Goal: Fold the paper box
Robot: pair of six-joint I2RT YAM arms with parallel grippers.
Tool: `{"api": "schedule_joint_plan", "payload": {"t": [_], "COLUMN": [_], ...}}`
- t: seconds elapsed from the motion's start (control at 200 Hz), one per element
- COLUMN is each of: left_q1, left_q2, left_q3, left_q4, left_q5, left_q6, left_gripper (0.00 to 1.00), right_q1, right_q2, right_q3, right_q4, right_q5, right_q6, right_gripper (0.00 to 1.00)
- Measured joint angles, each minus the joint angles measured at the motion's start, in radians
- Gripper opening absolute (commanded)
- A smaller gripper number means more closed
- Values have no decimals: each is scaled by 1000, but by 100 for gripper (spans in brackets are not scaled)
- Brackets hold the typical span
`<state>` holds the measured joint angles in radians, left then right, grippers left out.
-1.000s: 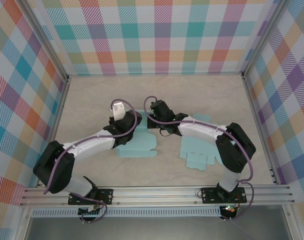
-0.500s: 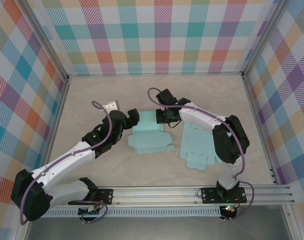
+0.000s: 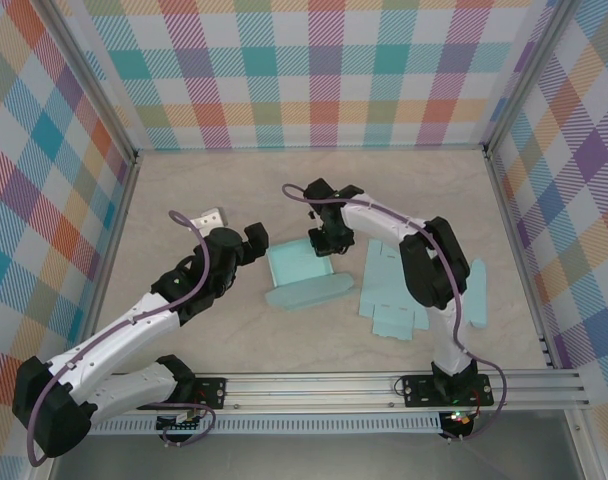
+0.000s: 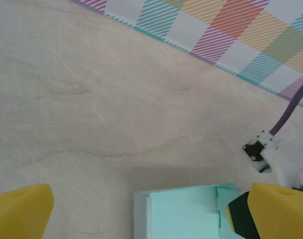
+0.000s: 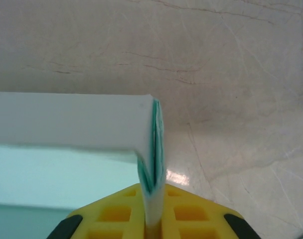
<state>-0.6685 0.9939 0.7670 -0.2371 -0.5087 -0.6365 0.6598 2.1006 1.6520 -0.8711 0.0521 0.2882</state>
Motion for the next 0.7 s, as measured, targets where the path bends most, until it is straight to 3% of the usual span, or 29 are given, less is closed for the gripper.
{"api": "schedule_joint_plan", "payload": {"t": [0.085, 0.175, 0.37, 0.699], "left_q1": [2, 5, 6, 6], "left_q2": [-8, -14, -16, -42], "left_q3": [-2, -5, -5, -12], "left_q4": [-1, -2, -1, -5], "left_q5": [-3, -8, -9, -41], "left_q6": [0, 0, 0, 1], "left_gripper": [100, 100, 100, 100], "right_q1": [0, 0, 4, 54], "right_q2": [45, 68, 76, 146], "right_q3": [-1, 5, 18, 98], "right_q4": [-10, -13, -17, -63], "right_q5": [19, 36, 87, 346], "right_q6": [-17, -31, -43, -12], "right_gripper": [14, 5, 0, 0]}}
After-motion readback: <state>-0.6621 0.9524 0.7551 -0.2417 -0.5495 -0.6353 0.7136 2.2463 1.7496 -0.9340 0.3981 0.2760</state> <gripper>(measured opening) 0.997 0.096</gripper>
